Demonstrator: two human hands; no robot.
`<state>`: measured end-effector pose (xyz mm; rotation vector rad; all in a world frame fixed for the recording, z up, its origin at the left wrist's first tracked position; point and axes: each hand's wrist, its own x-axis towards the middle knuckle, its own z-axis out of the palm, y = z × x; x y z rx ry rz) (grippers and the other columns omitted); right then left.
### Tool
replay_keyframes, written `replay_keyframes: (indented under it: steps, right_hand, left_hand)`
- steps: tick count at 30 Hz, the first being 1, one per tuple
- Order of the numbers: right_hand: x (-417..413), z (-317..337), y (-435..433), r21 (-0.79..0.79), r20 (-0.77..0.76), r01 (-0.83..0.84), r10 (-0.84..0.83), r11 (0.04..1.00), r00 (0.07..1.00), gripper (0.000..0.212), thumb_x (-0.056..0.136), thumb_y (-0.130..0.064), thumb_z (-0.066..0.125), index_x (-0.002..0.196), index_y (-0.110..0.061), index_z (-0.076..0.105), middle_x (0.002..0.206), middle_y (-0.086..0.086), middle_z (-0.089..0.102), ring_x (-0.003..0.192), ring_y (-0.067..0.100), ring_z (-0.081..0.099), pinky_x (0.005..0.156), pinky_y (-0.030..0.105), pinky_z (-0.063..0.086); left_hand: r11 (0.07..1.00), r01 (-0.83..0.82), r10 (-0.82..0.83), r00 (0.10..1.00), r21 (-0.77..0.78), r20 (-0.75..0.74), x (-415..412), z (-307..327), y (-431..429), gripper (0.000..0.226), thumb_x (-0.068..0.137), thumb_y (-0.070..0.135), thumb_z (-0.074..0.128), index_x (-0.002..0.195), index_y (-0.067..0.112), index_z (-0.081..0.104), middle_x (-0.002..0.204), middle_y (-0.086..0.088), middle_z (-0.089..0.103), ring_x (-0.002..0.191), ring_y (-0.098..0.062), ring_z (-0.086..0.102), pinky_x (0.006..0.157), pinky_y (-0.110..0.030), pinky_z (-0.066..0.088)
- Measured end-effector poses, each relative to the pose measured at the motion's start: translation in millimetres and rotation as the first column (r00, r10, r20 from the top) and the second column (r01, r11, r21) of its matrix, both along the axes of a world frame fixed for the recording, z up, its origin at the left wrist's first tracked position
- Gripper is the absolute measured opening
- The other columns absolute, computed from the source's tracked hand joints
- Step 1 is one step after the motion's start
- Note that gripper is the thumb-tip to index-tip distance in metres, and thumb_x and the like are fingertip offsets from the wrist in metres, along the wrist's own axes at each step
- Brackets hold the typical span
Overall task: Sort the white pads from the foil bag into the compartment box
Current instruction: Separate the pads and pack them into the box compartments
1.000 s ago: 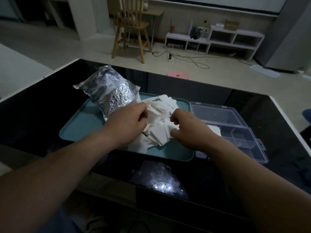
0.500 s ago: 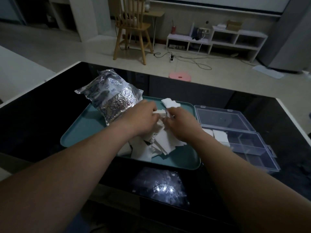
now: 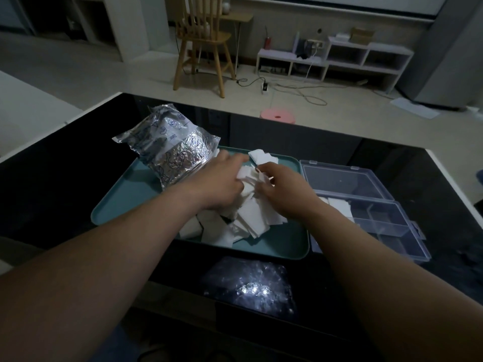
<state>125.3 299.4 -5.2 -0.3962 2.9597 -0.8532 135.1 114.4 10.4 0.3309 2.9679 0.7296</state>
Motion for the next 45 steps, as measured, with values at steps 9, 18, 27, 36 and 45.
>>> replay_keyframes:
  steps: [9, 18, 27, 36, 45]
  right_hand:
    - [-2, 4, 1, -0.038, -0.043, 0.013, -0.014, 0.999, 0.999, 0.040, 0.098, -0.036, 0.056, 0.137, -0.030, 0.061, 0.132, -0.004, 0.065, 0.112, 0.017, 0.064, 0.097, 0.047, 0.056]
    - [9, 13, -14, 0.082, -0.210, -0.164, 0.178, 0.983, 0.961, 0.043, 0.088, -0.060, 0.068, 0.123, -0.036, 0.064, 0.124, -0.007, 0.054, 0.117, 0.015, 0.050, 0.099, 0.039, 0.044]
    - [7, 16, -16, 0.031, -0.308, -0.049, 0.056, 0.998, 0.950, 0.015, 0.102, -0.033, 0.062, 0.103, -0.022, 0.072, 0.103, -0.005, 0.062, 0.096, 0.015, 0.054, 0.087, 0.037, 0.048]
    - [16, 36, -8, -0.655, 0.156, 0.216, -0.150, 0.724, 0.976, 0.014, 0.100, -0.016, 0.067, 0.113, -0.016, 0.065, 0.095, 0.004, 0.074, 0.072, 0.011, 0.068, 0.065, 0.030, 0.051]
    - [27, 43, -5, -0.686, 0.216, 0.085, 0.091, 0.723, 0.972, 0.008, 0.100, -0.010, 0.066, 0.108, -0.007, 0.067, 0.089, 0.008, 0.070, 0.068, 0.007, 0.063, 0.062, 0.019, 0.049]
  left_hand:
    - [0.914, -0.056, 0.153, 0.965, 0.401, -0.214, 0, 20, -7, 0.044, 0.107, 0.020, 0.039, 0.149, 0.030, 0.044, 0.137, -0.002, 0.053, 0.117, -0.017, 0.054, 0.095, -0.033, 0.043]
    - [0.242, -0.455, 0.084, 0.890, 0.857, 0.448, 2, 30, -14, 0.031, 0.101, 0.054, 0.052, 0.118, 0.028, 0.053, 0.093, -0.006, 0.042, 0.057, -0.014, 0.044, 0.047, -0.024, 0.036]
    - [0.134, -0.566, 0.011, 0.822, 0.814, 0.570, 9, 26, -17, 0.037, 0.098, 0.055, 0.058, 0.113, 0.022, 0.056, 0.072, -0.002, 0.048, 0.054, -0.016, 0.046, 0.053, -0.027, 0.046]
    - [0.170, -0.499, 0.054, 0.866, 0.850, 0.497, 12, 22, -3, 0.025, 0.104, 0.033, 0.057, 0.116, 0.010, 0.060, 0.079, -0.005, 0.058, 0.061, -0.014, 0.052, 0.051, -0.023, 0.049]
    - [0.260, -0.482, -0.321, 0.774, 0.837, 0.546, 26, 28, -2, 0.060, 0.100, 0.061, 0.046, 0.131, 0.012, 0.064, 0.095, -0.006, 0.068, 0.074, -0.017, 0.064, 0.052, -0.023, 0.047]
